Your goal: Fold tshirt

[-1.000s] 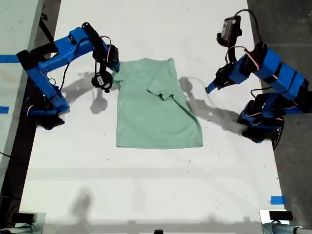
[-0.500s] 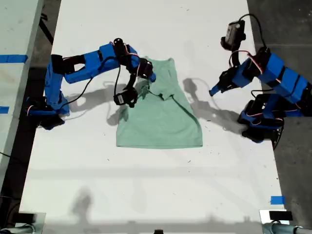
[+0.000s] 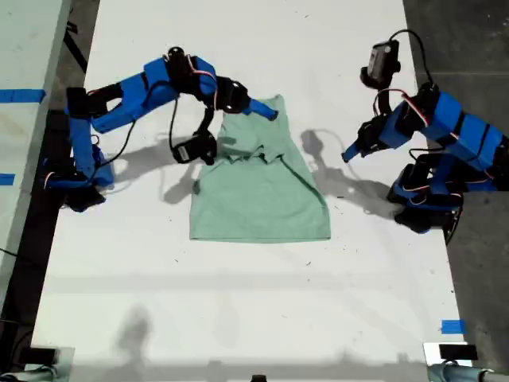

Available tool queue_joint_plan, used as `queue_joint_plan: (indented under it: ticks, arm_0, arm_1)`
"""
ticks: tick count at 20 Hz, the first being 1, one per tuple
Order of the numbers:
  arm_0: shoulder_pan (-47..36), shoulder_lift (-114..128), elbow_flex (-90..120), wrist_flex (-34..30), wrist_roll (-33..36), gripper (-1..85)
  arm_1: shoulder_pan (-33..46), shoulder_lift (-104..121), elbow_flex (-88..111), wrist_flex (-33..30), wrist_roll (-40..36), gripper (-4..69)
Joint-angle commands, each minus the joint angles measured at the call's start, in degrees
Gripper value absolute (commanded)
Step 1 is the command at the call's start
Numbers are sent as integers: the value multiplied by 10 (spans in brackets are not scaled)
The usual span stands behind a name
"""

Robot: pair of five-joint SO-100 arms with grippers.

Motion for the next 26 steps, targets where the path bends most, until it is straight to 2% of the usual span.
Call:
queue_joint_plan:
  ticks: [1,2,5,7,10,17,22,26]
  arm_0:
    - [5,120,42,47,-16,308]
    - [22,132,71,62,-31,304]
    - [80,169,177,76,-89,289]
    - [110,193,244,76,-134,293]
    - [138,245,354,47,-175,293]
    - [171,279,447,15,-208,291]
    - [170,279,455,10,-209,289]
    - [170,279,461,10,-209,288]
  arm_1:
    - [-25,40,19,-42,11,126]
    - [-33,47,33,-53,12,106]
    - [-69,45,65,-84,15,110]
    - [-91,38,81,-99,18,210]
    - [-122,30,115,-129,39,302]
    - [-209,1,236,-271,127,282]
    - [-219,-67,255,-340,152,272]
    - [-219,-151,256,-402,162,232]
